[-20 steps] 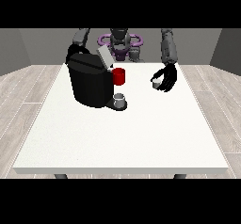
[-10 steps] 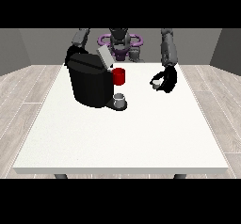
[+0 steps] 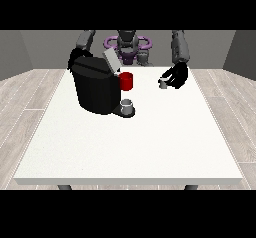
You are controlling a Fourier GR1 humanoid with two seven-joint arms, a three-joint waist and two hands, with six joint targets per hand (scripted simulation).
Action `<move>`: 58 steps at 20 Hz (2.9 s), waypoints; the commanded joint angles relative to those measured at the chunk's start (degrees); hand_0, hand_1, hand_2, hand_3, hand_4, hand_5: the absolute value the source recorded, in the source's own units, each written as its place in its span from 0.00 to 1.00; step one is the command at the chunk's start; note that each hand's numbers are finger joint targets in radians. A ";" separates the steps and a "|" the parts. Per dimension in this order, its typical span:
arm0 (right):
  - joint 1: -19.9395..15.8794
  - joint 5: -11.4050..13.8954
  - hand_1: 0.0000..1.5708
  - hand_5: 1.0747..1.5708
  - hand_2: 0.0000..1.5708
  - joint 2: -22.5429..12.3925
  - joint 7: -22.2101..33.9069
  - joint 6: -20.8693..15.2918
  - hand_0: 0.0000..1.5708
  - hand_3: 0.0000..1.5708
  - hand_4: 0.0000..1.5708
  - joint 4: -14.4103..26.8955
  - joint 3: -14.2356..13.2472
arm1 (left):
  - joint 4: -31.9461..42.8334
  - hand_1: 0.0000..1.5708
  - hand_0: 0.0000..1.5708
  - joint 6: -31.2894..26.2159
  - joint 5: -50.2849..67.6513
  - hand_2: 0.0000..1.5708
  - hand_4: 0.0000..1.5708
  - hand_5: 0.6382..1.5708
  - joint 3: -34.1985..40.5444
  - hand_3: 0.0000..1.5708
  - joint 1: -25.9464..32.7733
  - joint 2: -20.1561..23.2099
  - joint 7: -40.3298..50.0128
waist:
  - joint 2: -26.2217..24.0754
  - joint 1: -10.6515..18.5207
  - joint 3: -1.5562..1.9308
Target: Insert the coffee pod into the coffee machine and close the lid
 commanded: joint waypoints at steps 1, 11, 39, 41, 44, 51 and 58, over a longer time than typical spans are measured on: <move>-0.59 -0.20 0.00 1.00 0.00 1.04 -2.01 -0.86 0.00 0.00 0.28 4.08 -0.77 | -2.89 0.85 0.85 -3.65 -0.40 0.89 0.38 1.00 -1.06 0.87 -4.33 -0.86 1.69 | -1.04 0.77 0.01; -0.59 -1.07 0.00 1.00 0.00 -1.27 -4.92 2.60 0.00 0.00 0.32 7.45 -1.41 | -6.08 0.80 0.80 -14.35 2.40 0.85 0.34 1.00 1.93 0.82 -12.59 3.10 3.72 | -2.19 -0.38 0.00; -6.84 2.80 0.00 1.00 0.00 1.50 2.65 -2.35 0.00 0.00 0.35 -3.72 4.87 | -1.54 0.83 0.83 -10.11 -0.32 0.85 0.31 1.00 6.32 0.79 -26.51 3.83 10.44 | 5.07 -10.06 -0.03; -7.78 1.20 0.00 1.00 0.00 0.34 2.43 -1.04 0.00 0.00 0.31 -2.51 3.03 | -1.57 0.84 0.84 -11.29 -0.26 0.85 0.31 1.00 6.41 0.78 -28.35 3.86 12.08 | 5.53 -9.82 -0.01; -8.46 0.25 0.00 1.00 0.00 -1.10 2.35 0.11 0.00 0.00 0.33 -1.58 1.59 | -1.81 0.83 0.83 -9.84 -1.37 0.84 0.32 1.00 5.34 0.78 -28.11 1.49 13.86 | 5.38 -9.56 0.00; -6.26 1.41 0.00 1.00 0.00 0.44 0.00 -1.88 0.00 0.00 0.34 -2.09 2.18 | -1.34 0.77 0.77 -10.21 -1.81 0.80 0.32 1.00 5.29 0.76 -27.44 2.33 10.37 | 6.95 -8.86 -0.02; -5.88 -0.52 0.00 1.00 0.00 0.10 -3.13 -1.12 0.00 0.00 0.32 -0.49 -0.11 | -1.49 0.76 0.76 -12.22 -1.90 0.81 0.33 1.00 5.36 0.76 -28.95 2.93 10.21 | 7.56 -8.29 0.00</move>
